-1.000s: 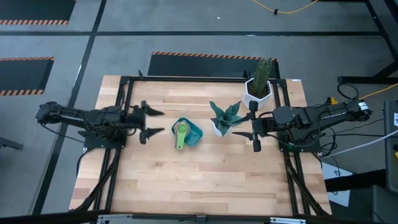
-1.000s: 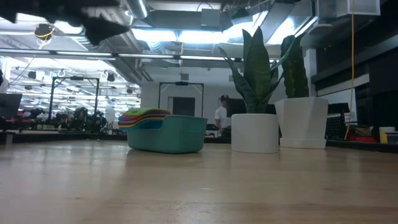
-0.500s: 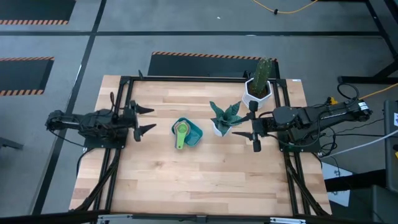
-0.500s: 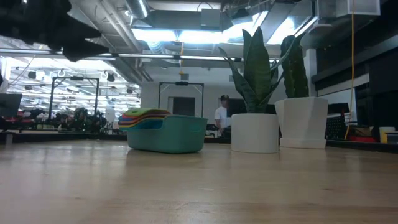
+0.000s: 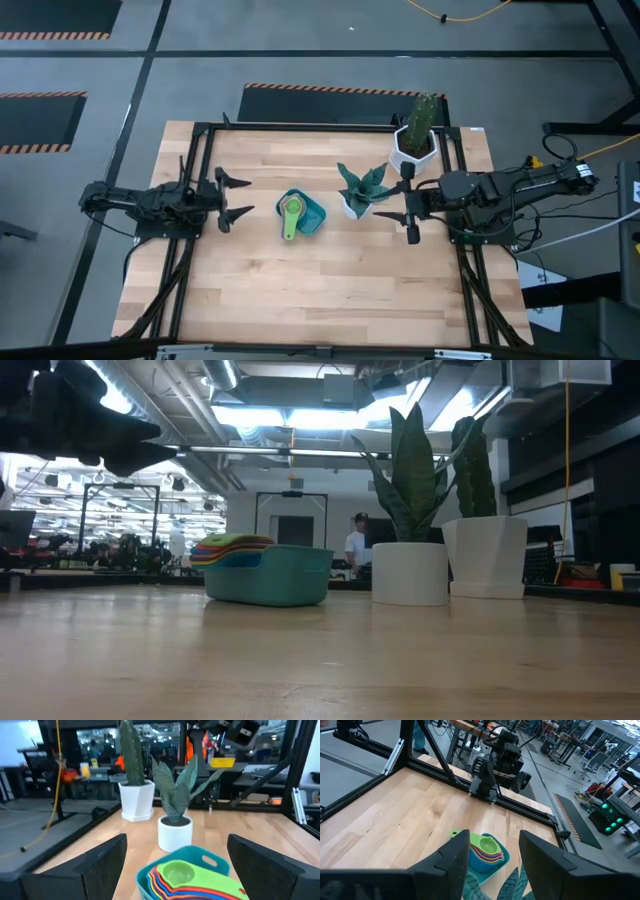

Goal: Nest measuring cups in basket
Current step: Return to Home Position

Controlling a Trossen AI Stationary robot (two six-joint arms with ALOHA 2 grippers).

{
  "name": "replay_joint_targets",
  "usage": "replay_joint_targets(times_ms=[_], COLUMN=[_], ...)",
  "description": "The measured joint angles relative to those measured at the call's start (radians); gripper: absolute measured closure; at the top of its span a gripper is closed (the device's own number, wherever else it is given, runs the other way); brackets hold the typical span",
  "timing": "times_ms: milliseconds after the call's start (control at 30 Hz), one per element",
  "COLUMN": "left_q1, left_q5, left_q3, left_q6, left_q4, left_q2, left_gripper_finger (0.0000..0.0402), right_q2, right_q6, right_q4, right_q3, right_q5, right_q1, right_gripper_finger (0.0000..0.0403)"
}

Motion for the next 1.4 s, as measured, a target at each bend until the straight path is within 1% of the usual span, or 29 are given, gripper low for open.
replay_joint_targets(times_ms=[167,333,433,600,733,867,1033,1233,1367,1400], left_q1=[0.005,0.032,0.043,0.06,0.062,0.062,0.062,0.062,0.061,0.061], left_q5=[-0.048,-0.036,-0.036,-0.037,-0.037,-0.037,-0.037,-0.037,-0.037,-0.037], left_q3=[0.0,0.0,0.0,0.0,0.0,0.0,0.0,0.0,0.0,0.0], left_q6=[0.048,0.022,0.02,0.022,0.028,0.029,0.028,0.028,0.028,0.028], left_q4=[0.014,0.0,0.0,0.0,-0.001,-0.001,-0.001,-0.001,-0.001,-0.001], left_q2=[0.0,0.0,0.0,0.0,0.0,0.0,0.0,0.0,0.0,0.002], left_gripper_finger=[0.0062,0.0062,0.0062,0.0062,0.0062,0.0062,0.0062,0.0062,0.0062,0.0062], right_q2=[-0.012,-0.089,-0.18,-0.361,-0.49,-0.6,-0.744,-0.91,-0.912,-0.906], right_q6=[0.021,0.148,0.191,0.269,0.273,0.244,0.24,0.24,0.24,0.239], right_q4=[0.023,-0.021,-0.075,-0.224,-0.281,-0.307,-0.304,-0.267,-0.261,-0.233], right_q3=[0.006,0.034,0.035,0.036,0.019,-0.037,-0.151,-0.278,-0.322,-0.334], right_q5=[0.0,-0.002,-0.023,-0.047,-0.048,-0.053,-0.053,-0.053,-0.049,-0.05], right_q1=[0.0,0.0,0.0,0.0,0.0,0.0,0.0,0.0,0.0,0.0], right_gripper_finger=[0.0227,0.0227,0.0227,0.0227,0.0227,0.0227,0.0227,0.0227,0.0227,0.0227])
